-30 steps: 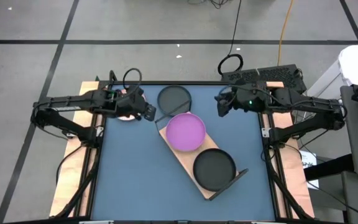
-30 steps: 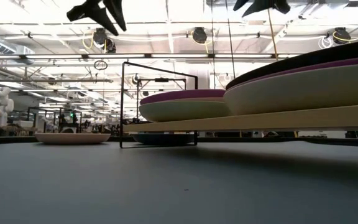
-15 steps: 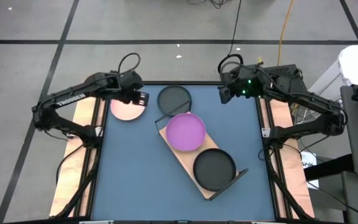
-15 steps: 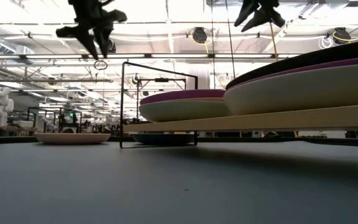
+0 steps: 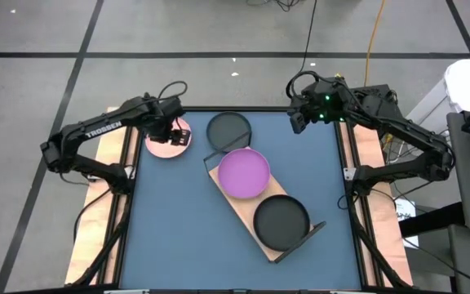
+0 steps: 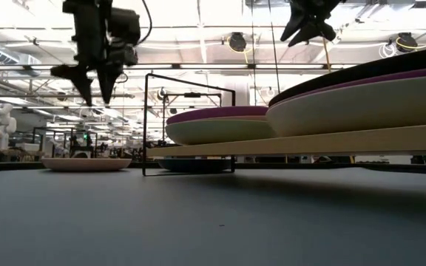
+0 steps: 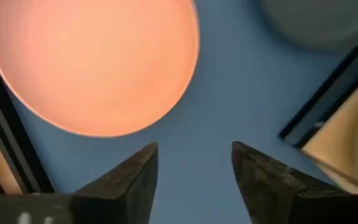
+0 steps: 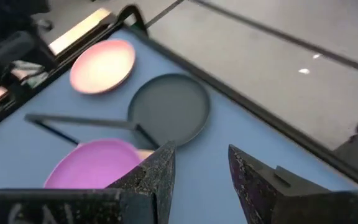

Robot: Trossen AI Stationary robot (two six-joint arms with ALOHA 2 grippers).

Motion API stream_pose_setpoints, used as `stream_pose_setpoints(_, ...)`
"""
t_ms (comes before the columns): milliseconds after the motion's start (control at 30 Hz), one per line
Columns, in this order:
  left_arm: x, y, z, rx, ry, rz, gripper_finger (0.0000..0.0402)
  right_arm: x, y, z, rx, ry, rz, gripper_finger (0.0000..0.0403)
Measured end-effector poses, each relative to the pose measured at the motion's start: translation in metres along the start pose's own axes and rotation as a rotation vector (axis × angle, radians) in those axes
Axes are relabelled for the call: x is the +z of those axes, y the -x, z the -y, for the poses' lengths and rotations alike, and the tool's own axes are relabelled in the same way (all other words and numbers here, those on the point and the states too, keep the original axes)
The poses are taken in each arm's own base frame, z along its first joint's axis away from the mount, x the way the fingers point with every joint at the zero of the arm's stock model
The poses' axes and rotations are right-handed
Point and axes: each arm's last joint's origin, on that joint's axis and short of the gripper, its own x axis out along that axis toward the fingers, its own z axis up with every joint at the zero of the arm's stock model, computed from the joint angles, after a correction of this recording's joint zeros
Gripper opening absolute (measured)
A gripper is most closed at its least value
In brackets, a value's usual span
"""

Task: Place and stack plates onto a shelf
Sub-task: Stack the light orange plate on top of the black plate on the shelf

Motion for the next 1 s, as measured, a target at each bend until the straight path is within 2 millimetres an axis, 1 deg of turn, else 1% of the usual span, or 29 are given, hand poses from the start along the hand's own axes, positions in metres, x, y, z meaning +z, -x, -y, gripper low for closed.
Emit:
stream_pose_setpoints(100, -0.004, -0.019, -0.004, 0.016, 0.0, -0.02, 0.0236, -0.005, -0.005, 0.001, 0.051, 0.03, -0.04, 0.0132)
stream_pose_setpoints(200, -0.006, -0.035, -0.007, 0.015, -0.018, -0.02, 0.0252, -0.011, -0.011, 0.001, 0.077, 0.049, -0.071, 0.0132)
stream_pose_setpoints(267, -0.008, -0.044, -0.009, 0.008, -0.059, -0.014, 0.0254, -0.013, -0.015, 0.001, 0.091, 0.051, -0.072, 0.0132)
stream_pose_setpoints(367, -0.01, -0.055, -0.011, -0.014, -0.073, -0.026, 0.0255, -0.014, -0.02, 0.0, 0.144, 0.05, -0.058, 0.0132)
stream_pose_setpoints(500, -0.015, -0.065, -0.016, 0.013, -0.084, -0.04, 0.0255, -0.015, -0.027, -0.002, 0.221, 0.039, -0.032, 0.0132)
stream_pose_setpoints(600, -0.017, -0.072, -0.018, 0.049, -0.178, -0.011, 0.0255, -0.017, -0.032, -0.003, 0.258, 0.03, -0.014, 0.0132)
stream_pose_setpoints(833, -0.017, -0.09, -0.017, 0.015, -0.477, 0.086, 0.0255, -0.021, -0.039, -0.002, 0.266, -0.037, -0.011, 0.0132)
stream_pose_setpoints(933, -0.021, -0.097, -0.019, 0.019, -0.526, 0.076, 0.0255, -0.017, -0.038, -0.003, 0.288, -0.124, 0.012, 0.0132)
stream_pose_setpoints(1000, -0.024, -0.101, -0.022, 0.028, -0.522, 0.068, 0.0255, -0.01, -0.034, -0.007, 0.362, -0.189, 0.072, 0.0132)
